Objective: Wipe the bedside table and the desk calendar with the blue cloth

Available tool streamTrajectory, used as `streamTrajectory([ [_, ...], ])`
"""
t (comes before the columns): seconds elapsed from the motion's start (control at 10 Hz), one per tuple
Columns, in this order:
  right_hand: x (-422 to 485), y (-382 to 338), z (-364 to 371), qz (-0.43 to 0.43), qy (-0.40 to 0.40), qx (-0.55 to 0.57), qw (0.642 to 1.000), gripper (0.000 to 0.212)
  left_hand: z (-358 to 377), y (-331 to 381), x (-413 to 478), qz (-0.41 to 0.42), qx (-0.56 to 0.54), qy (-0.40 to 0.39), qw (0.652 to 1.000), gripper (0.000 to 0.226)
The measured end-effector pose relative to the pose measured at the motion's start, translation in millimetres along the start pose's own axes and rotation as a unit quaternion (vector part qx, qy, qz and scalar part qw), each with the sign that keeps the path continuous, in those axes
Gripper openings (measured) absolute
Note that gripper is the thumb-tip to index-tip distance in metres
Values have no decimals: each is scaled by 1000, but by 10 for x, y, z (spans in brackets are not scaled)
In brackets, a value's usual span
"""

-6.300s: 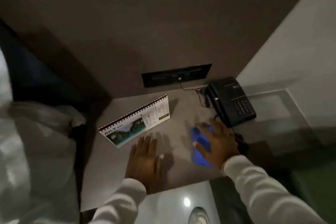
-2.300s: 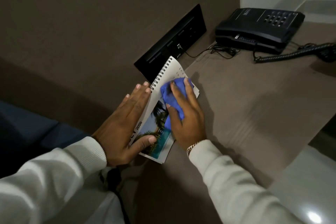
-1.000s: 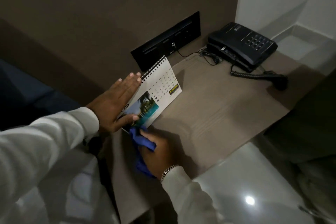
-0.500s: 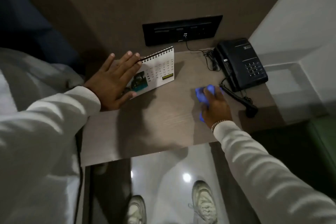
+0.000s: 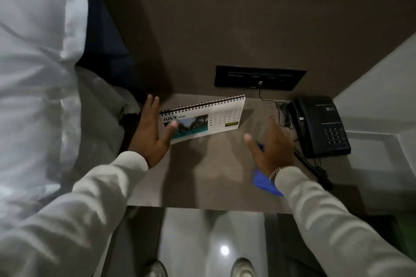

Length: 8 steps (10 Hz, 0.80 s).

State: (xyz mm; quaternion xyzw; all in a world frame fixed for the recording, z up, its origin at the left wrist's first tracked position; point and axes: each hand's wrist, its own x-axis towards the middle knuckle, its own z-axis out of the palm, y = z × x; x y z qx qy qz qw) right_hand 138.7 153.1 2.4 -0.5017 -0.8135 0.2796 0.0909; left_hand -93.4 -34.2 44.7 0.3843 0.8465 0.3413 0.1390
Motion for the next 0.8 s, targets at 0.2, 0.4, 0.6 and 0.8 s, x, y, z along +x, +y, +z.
streamTrajectory([
  [0.2,518,-757,85,31,2,294,955,74,140,-118,272,-270,-299,-22,915,64],
  [0.4,563,-781,226,30,45,342,938,74,153,-172,592,-264,-381,-21,886,57],
  [0.6,718,-850,213,8,62,358,931,70,32,-136,1078,-217,-344,-89,909,67],
  [0.8,806,-905,148,33,58,340,938,67,-60,-90,1260,-214,-238,-118,940,103],
])
